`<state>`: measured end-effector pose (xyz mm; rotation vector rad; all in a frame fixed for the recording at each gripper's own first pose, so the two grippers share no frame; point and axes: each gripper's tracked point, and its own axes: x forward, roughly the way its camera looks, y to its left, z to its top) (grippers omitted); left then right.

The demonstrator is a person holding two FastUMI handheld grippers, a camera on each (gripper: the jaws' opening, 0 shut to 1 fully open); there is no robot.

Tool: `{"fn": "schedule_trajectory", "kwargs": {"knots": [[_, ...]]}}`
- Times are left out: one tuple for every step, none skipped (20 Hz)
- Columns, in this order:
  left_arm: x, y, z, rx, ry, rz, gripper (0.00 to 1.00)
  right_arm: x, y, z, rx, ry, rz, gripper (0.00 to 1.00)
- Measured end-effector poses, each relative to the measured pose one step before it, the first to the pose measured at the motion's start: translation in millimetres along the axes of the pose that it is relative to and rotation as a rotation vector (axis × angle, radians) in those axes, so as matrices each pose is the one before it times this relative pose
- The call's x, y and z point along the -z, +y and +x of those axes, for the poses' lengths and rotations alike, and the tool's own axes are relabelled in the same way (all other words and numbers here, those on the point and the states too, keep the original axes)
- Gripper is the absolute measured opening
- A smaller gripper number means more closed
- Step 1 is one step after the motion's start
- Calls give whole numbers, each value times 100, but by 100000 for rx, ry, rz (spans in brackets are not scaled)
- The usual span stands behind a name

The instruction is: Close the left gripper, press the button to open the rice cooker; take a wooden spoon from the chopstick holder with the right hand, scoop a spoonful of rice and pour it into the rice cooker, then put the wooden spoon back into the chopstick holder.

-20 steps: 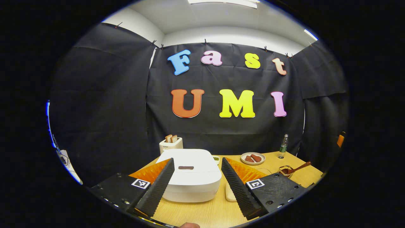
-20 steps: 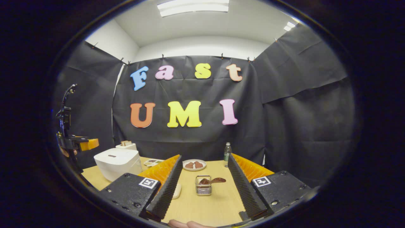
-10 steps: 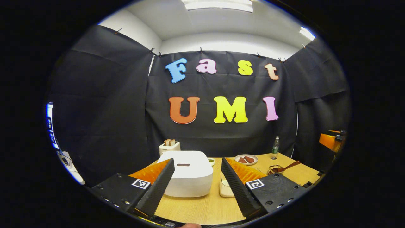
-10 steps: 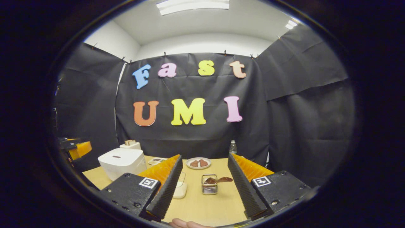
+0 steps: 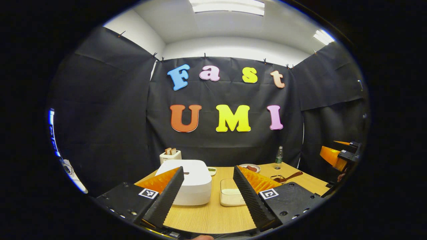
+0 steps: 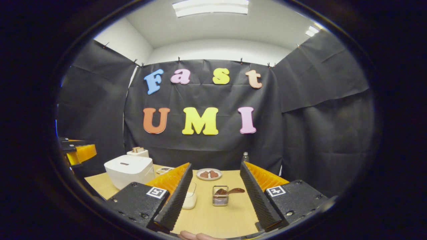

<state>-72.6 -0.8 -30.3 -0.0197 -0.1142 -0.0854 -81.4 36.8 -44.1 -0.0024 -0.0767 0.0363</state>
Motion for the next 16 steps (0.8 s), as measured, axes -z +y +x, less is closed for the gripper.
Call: {"fn": "schedule_trajectory", "kwargs": {"knots": [[-139, 50, -254, -33, -828, -31, 95, -85, -454, -109, 958, -221, -353, 94], [116, -252, -174, 456, -230, -325, 95, -86, -353, -161, 781, -228, -191, 94], [159, -103, -224, 697, 83, -470, 95, -55, -261, -204, 509, -205, 188, 94], [185, 18, -170, 558, 374, -287, 94, 113, -218, -266, 289, -199, 526, 94], [-42, 119, -201, 76, -179, -93, 94, 181, 17, -358, -464, 279, 810, 94], [-185, 293, -130, -253, -201, 244, 94, 624, 39, -248, -600, 977, 464, 93], [-68, 285, -130, -556, -640, 416, 94, 251, -177, -239, -44, 673, 41, 93], [-291, 136, -146, -264, -759, 351, 94, 112, -159, -76, -197, 255, -175, 94], [-75, 173, -230, -105, -524, 30, 94, -70, -93, -3, 6, -282, 97, 93], [-112, -45, -339, 95, -398, -199, 95, -231, -195, -92, 639, -593, 70, 94], [-105, 7, -18, 352, 42, -27, 95, -141, -196, 44, 793, -407, 10, 94], [-36, 59, 66, 127, -14, 9, 94, 49, -94, 9, 463, -478, 397, 94], [95, 245, -78, -331, -20, 217, 94, -15, 69, -110, -138, -121, 512, 93], [-92, 266, -82, -537, -191, 257, 95, 234, 191, 78, -383, 263, 291, 94], [-58, 207, -134, -142, -250, 157, 94, 178, 70, -48, -197, 191, 279, 94], [-145, 42, -11, -72, -149, 23, 95, 101, 5, 35, -330, 267, 179, 88]]}}
